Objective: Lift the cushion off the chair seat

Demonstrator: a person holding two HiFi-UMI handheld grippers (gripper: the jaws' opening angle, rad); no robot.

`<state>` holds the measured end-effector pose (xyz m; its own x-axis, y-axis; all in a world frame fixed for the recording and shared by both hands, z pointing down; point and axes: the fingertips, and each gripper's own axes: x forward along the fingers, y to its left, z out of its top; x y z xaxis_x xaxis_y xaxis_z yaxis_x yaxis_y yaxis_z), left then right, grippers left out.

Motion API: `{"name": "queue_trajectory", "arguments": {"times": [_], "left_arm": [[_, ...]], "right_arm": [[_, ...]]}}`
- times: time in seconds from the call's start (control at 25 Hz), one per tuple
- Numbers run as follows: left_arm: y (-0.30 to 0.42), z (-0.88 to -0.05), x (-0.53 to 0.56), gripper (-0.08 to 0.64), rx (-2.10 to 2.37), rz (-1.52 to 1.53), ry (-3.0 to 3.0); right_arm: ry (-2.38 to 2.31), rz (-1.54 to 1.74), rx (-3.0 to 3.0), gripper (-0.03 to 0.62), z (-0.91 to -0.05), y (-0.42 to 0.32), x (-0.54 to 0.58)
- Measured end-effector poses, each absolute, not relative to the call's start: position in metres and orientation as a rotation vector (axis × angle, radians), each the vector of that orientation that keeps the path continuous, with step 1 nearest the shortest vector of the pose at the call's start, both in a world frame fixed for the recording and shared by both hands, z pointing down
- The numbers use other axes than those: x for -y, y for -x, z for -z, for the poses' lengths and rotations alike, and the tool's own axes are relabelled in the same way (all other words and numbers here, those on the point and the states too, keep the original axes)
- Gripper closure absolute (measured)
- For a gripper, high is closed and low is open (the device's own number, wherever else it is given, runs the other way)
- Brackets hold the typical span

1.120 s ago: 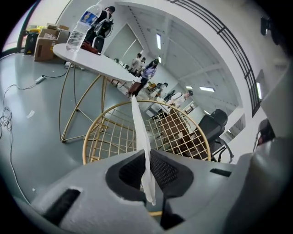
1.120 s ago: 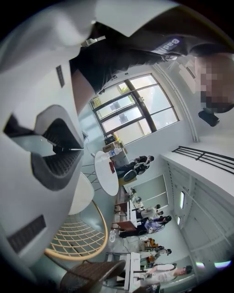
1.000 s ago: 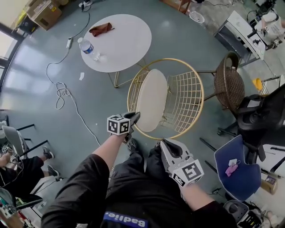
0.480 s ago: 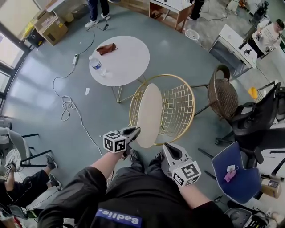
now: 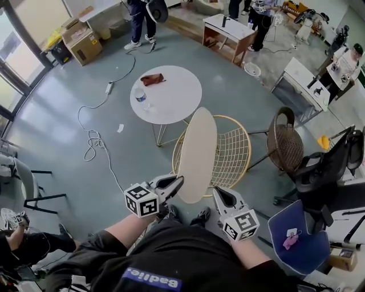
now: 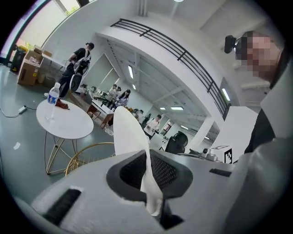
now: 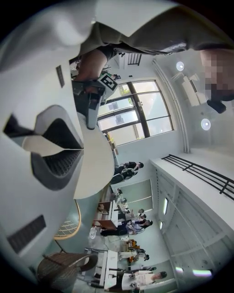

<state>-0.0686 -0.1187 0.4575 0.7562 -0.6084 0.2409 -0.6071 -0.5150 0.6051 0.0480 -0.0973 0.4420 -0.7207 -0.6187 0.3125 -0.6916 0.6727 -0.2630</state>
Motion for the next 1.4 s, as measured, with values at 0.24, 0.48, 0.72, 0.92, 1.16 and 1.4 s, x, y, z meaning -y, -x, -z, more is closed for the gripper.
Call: {"name": "queue_trajectory", "arguments": {"times": [0.24, 0.48, 0.72, 0.92, 1.16, 1.4], "left_arm": [[0.068, -0.408, 0.102, 0.525, 0.956, 0.01, -2.34], [0.059, -0.388, 0.088, 0.526, 0.965, 0.027, -2.364], [0.054, -0.387, 0.078, 0.526, 0.957, 0.06, -2.358], [0.059, -0.385, 0.074, 0.525, 0.964, 0.072, -2.359], [0.061, -0.385, 0.071, 0.526, 0.966, 0.084, -2.349], [0.056, -0.384, 0.07, 0.526, 0.96, 0.091, -2.34]], "right_arm": [[-1.011, -0.453, 2.732, 0.565, -0.414, -0.03, 0.096], [-0.958, -0.375, 2.764, 0.565, -0.394, -0.025, 0.091], [-0.899, -0.355, 2.785, 0.565, -0.394, -0.017, 0.079], [-0.877, -0.346, 2.8, 0.566, -0.392, -0.01, 0.073], [-0.882, -0.342, 2.804, 0.566, -0.391, -0.01, 0.07], [-0.892, -0.35, 2.798, 0.566, -0.392, -0.015, 0.068]]}}
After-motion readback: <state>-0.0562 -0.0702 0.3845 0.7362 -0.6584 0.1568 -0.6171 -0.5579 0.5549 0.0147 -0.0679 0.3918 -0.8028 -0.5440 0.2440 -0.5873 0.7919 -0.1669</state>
